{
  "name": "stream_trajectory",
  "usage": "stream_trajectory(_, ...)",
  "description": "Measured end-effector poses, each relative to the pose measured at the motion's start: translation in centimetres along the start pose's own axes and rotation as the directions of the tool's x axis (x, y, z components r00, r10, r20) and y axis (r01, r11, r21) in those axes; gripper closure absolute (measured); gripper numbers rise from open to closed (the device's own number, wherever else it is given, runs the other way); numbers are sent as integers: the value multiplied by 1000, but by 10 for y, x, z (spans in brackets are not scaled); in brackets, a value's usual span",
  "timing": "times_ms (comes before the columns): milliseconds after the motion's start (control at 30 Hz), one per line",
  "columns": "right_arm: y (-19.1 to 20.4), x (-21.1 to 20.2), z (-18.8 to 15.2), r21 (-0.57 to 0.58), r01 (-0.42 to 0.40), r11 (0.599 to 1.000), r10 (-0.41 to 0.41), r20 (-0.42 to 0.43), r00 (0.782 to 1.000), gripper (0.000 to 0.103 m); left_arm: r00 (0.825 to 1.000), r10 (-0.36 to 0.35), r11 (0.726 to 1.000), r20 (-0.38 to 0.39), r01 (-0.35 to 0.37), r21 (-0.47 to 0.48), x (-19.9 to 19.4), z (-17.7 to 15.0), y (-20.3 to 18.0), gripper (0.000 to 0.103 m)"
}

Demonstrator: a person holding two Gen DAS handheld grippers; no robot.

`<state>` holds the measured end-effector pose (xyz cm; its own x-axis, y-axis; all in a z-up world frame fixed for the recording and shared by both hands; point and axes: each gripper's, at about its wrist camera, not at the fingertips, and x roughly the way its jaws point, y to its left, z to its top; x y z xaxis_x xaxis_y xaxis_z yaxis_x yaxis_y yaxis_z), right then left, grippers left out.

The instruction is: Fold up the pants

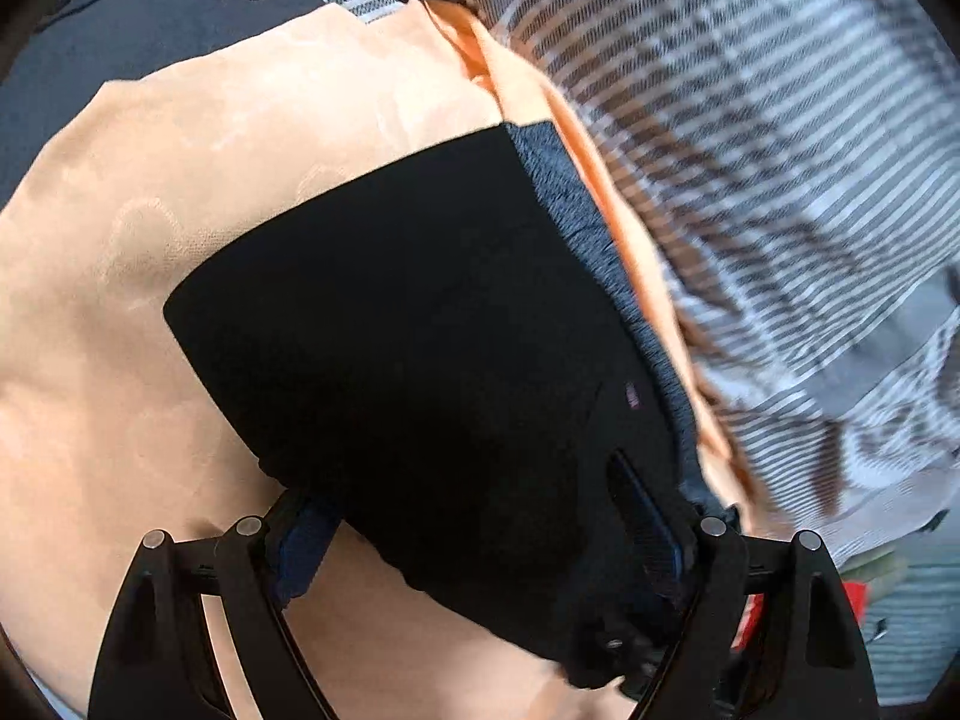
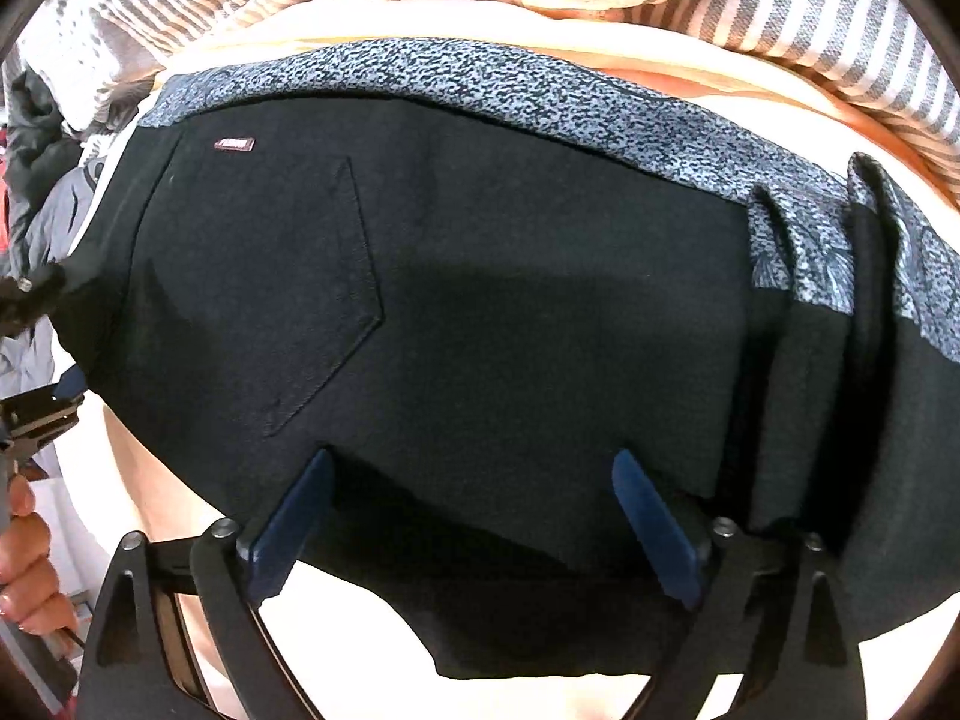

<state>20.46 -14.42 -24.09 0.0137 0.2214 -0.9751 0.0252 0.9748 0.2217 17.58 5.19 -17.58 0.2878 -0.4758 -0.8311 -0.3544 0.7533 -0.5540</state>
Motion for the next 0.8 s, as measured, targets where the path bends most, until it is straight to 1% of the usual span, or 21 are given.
stream_trajectory(100, 3, 0, -3, 0, -3, 1000, 3, 7, 1000, 5, 1000, 11, 1000, -3, -11, 0, 8, 1, -2, 16)
stream_trajectory(133, 5, 0, -5, -1, -3, 1000, 3, 8, 1000, 5, 1000, 12, 1000, 0, -12, 8, 8, 2, -1, 12)
stream_trajectory(167, 6, 0, -6, -3, -4, 1000, 4, 9, 1000, 5, 1000, 4, 1000, 6, -4, 17, 11, 2, -4, 4)
stream_trajectory(200, 6, 3, -9, -4, -5, 1000, 5, 10, 1000, 5, 1000, 25, 999, 17, -25, 32, 14, 1, -9, 2)
stream_trajectory(267, 5, 3, -8, -6, -6, 1000, 6, 9, 1000, 5, 997, 78, 995, 30, -79, 60, 21, -1, -17, 2)
stream_trajectory(333, 1, 0, -10, -6, -10, 1000, 10, 9, 1000, 5, 991, 127, 989, 46, -131, 74, 24, -3, -25, 2)
stream_trajectory(367, 2, 0, -11, -5, -12, 1000, 12, 9, 1000, 5, 989, 142, 987, 50, -145, 73, 26, -4, -27, 4)
stream_trajectory(400, 1, -1, -11, -5, -15, 1000, 15, 9, 1000, 5, 985, 163, 984, 56, -166, 68, 25, -4, -28, 13)
stream_trajectory(433, 1, -2, -11, -5, -19, 1000, 19, 8, 1000, 5, 982, 179, 981, 59, -183, 62, 24, -4, -29, 17)
stream_trajectory(467, 0, -3, -11, -5, -23, 1000, 23, 7, 1000, 5, 980, 191, 979, 61, -194, 57, 22, -4, -27, 29)
stream_trajectory(500, -1, -5, -11, -3, -31, 1000, 31, 7, 1000, 5, 977, 205, 977, 64, -209, 51, 20, -3, -25, 44)
stream_trajectory(567, -6, -11, -10, 5, -53, 999, 53, 6, 999, 8, 971, 229, 972, 62, -232, 44, 15, -3, -20, 62)
stream_trajectory(600, -8, -13, -10, 12, -63, 998, 62, 6, 998, 12, 973, 222, 973, 61, -224, 45, 13, -3, -19, 66)
stream_trajectory(633, -11, -16, -10, 21, -74, 997, 73, 8, 997, 17, 971, 227, 971, 67, -231, 59, 11, -4, -21, 68)
stream_trajectory(667, -14, -20, -11, 33, -89, 996, 88, 10, 996, 21, 967, 244, 964, 79, -251, 89, 10, -5, -27, 71)
stream_trajectory(700, -17, -24, -11, 44, -100, 994, 100, 11, 995, 26, 958, 271, 950, 100, -282, 134, 9, -8, -35, 71)
stream_trajectory(733, -20, -29, -11, 49, -104, 993, 104, 12, 995, 26, 945, 300, 930, 127, -320, 181, 10, -12, -44, 71)
stream_trajectory(767, -22, -33, -11, 48, -102, 994, 101, 15, 995, 26, 939, 314, 919, 139, -337, 203, 9, -14, -47, 71)
stream_trajectory(800, -24, -37, -11, 44, -104, 994, 104, 17, 994, 26, 937, 320, 917, 141, -344, 201, 10, -15, -48, 71)
